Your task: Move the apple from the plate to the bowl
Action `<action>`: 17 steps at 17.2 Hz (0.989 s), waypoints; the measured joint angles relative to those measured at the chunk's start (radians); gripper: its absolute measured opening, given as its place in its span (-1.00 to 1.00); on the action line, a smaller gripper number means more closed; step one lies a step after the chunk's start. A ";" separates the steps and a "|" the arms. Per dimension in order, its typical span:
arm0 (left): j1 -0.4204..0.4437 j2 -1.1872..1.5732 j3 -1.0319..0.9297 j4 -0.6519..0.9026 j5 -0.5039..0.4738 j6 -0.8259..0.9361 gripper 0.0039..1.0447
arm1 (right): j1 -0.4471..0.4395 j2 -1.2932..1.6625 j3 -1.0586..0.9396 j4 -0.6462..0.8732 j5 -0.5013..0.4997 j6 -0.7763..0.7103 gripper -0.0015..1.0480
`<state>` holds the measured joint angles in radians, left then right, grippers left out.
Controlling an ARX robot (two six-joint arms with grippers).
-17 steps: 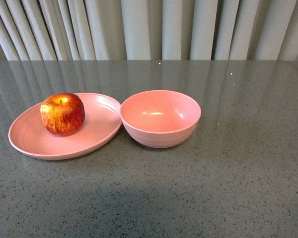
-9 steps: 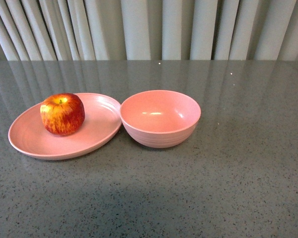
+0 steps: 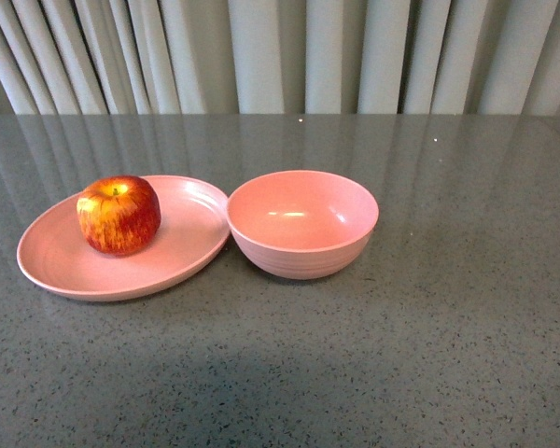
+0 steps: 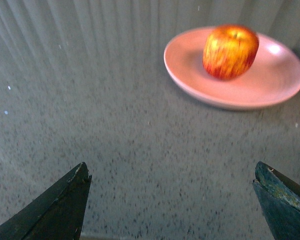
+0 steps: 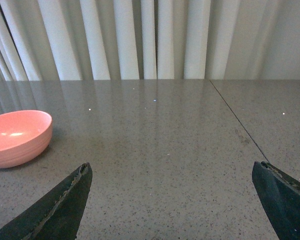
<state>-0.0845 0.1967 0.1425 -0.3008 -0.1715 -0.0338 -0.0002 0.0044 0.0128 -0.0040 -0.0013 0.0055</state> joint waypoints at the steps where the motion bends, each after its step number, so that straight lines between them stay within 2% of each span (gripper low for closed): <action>1: 0.000 0.006 0.005 -0.010 -0.003 0.000 0.88 | 0.000 0.000 0.000 0.000 0.000 0.000 0.87; 3: 0.002 0.033 0.023 0.047 -0.001 -0.005 0.88 | 0.000 0.000 0.000 -0.002 0.001 0.000 0.87; 5: 0.000 0.145 0.076 0.181 0.025 -0.002 0.88 | 0.000 0.000 0.000 0.000 0.001 0.000 0.87; 9: 0.016 0.612 0.261 0.524 0.196 0.046 0.88 | 0.000 0.000 0.000 0.000 0.001 0.000 0.87; 12: -0.006 0.914 0.421 0.548 0.285 0.067 0.88 | 0.000 0.000 0.000 0.000 0.001 0.000 0.87; 17: -0.032 1.279 0.673 0.524 0.305 0.069 0.88 | 0.000 0.000 0.000 0.000 0.001 0.000 0.87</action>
<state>-0.1169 1.4754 0.8158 0.2230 0.1337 0.0349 -0.0002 0.0044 0.0128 -0.0044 -0.0002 0.0059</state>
